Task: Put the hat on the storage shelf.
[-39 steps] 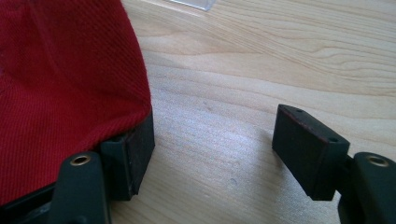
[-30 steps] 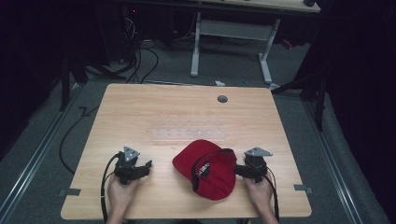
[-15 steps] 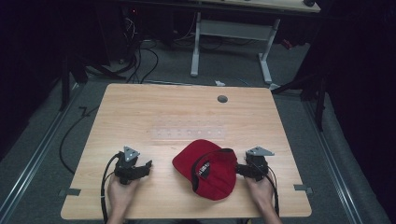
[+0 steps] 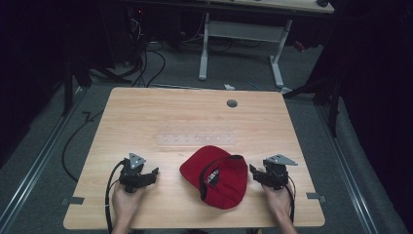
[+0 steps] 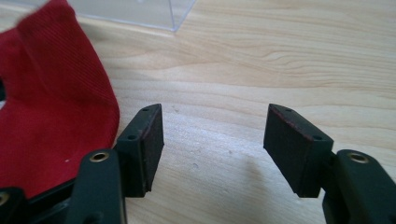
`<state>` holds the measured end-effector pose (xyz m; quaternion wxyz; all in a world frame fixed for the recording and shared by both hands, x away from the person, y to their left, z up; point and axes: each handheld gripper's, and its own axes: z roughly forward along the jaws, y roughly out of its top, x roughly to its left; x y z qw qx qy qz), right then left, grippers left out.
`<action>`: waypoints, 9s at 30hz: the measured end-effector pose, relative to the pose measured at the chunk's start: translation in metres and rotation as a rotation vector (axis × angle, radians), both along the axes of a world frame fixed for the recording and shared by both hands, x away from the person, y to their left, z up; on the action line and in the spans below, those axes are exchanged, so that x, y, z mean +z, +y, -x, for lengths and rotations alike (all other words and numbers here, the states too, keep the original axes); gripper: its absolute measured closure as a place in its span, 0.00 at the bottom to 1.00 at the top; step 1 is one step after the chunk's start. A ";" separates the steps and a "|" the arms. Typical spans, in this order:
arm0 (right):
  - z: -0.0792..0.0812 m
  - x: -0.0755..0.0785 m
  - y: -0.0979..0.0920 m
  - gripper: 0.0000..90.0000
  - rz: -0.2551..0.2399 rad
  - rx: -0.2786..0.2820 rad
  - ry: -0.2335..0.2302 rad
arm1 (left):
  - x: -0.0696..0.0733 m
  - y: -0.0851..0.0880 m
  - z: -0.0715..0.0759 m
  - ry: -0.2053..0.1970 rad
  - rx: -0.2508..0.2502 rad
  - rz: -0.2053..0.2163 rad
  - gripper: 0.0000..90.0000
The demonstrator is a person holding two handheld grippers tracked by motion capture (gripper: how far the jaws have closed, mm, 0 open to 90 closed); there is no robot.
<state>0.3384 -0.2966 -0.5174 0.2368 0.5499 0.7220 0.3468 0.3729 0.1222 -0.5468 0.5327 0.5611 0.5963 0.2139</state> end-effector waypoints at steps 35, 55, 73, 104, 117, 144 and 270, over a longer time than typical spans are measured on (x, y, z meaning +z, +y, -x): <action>0.000 0.024 0.031 0.34 -0.118 0.197 -0.031 | 0.000 0.000 0.000 0.000 0.001 -0.001 0.33; -0.032 -0.001 0.059 0.36 -0.166 0.271 0.079 | 0.000 -0.001 0.001 0.000 0.000 -0.001 0.32; -0.031 -0.005 0.063 0.73 -0.155 0.326 0.095 | 0.000 -0.001 0.001 0.000 0.000 -0.001 0.32; -0.012 0.049 0.063 0.94 -0.229 0.436 0.055 | -0.001 0.000 0.000 0.010 0.027 -0.003 0.25; -0.008 0.076 0.063 0.94 -0.212 0.415 0.031 | 0.003 -0.008 0.015 -0.009 -0.054 -0.033 0.25; -0.017 0.111 0.076 0.94 -0.239 0.406 0.018 | 0.027 -0.074 0.044 -0.086 -0.305 -0.027 0.23; -0.015 0.043 0.024 0.41 -0.229 0.145 -0.040 | 0.105 -0.048 0.061 -0.099 -0.508 0.071 0.94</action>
